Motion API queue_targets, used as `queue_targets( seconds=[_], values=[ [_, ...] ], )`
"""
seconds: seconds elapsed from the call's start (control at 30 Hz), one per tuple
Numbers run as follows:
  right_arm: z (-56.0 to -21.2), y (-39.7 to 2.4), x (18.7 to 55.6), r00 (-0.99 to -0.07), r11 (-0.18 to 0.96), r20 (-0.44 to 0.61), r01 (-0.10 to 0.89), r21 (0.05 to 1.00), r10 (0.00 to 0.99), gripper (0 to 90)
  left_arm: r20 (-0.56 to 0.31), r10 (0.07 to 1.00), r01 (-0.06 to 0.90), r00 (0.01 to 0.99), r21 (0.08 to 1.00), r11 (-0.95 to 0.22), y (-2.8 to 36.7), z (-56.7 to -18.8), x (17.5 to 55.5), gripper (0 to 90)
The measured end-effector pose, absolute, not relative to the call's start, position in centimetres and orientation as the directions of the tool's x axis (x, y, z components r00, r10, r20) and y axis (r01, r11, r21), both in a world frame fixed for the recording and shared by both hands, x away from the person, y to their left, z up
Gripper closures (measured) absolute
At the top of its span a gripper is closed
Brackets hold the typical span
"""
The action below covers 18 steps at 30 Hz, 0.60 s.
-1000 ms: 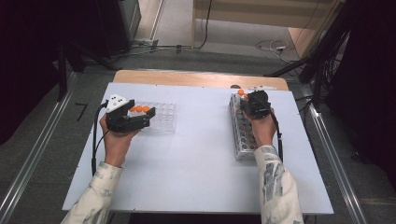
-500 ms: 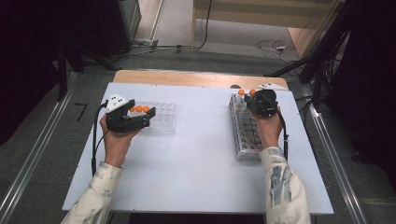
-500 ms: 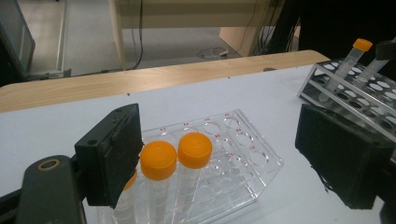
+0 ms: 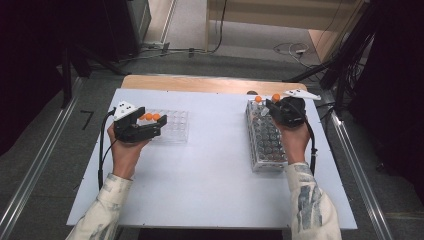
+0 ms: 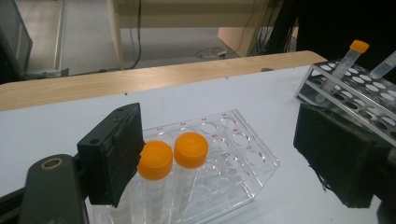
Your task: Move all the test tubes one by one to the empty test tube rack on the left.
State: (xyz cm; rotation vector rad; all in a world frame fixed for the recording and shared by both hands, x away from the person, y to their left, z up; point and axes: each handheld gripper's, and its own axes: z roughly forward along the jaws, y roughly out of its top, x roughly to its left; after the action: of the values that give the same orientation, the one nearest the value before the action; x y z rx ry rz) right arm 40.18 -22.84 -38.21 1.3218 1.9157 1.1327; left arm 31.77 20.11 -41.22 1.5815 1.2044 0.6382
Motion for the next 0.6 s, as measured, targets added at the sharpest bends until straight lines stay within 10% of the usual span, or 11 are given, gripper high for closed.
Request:
queue_targets(
  seconds=[0.6],
  values=[
    [-38.8, -20.0, 37.3, -0.496, 0.239, 0.009, 0.435, 0.868, 0.868, 71.4, -0.157, 0.908, 0.397, 0.388, 0.918, -0.011, 19.5, -41.4, 31.9, 7.2]
  ],
)
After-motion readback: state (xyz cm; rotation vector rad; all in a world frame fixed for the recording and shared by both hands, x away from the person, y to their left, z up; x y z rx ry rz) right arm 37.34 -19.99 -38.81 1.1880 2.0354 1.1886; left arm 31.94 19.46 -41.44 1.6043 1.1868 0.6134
